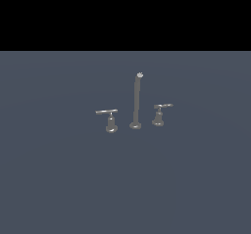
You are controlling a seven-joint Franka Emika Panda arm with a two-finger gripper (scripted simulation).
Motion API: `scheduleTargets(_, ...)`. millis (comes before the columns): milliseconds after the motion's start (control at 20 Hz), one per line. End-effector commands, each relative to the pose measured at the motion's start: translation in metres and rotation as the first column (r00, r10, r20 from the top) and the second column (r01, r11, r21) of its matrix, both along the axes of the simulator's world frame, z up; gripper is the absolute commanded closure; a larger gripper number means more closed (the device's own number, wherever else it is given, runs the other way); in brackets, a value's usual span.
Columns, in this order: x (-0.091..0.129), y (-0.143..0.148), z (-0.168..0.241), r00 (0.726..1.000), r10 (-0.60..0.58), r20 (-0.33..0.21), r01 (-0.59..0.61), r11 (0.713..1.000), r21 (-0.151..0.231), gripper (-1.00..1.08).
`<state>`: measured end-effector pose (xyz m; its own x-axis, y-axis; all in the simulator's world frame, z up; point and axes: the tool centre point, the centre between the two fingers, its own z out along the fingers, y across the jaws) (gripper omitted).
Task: Turn on the faucet by rotating a designated handle.
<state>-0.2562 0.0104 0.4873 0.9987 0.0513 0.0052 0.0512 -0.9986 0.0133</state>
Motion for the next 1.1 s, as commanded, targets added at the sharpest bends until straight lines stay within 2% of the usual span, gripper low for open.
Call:
scheduleTargets(0, 0.000, 0.000, 0.000, 1.000, 0.000, 0.000, 0.000, 1.000, 0.000, 1.08)
scheduleTargets(650, 0.003, 0.005, -0.001, 1.000, 0.010, 0.002, -0.010, 1.000, 0.005, 1.08)
scheduleTargets(1050, 0.025, 0.002, -0.006, 0.999, -0.052, 0.002, 0.052, 0.999, 0.010, 1.08)
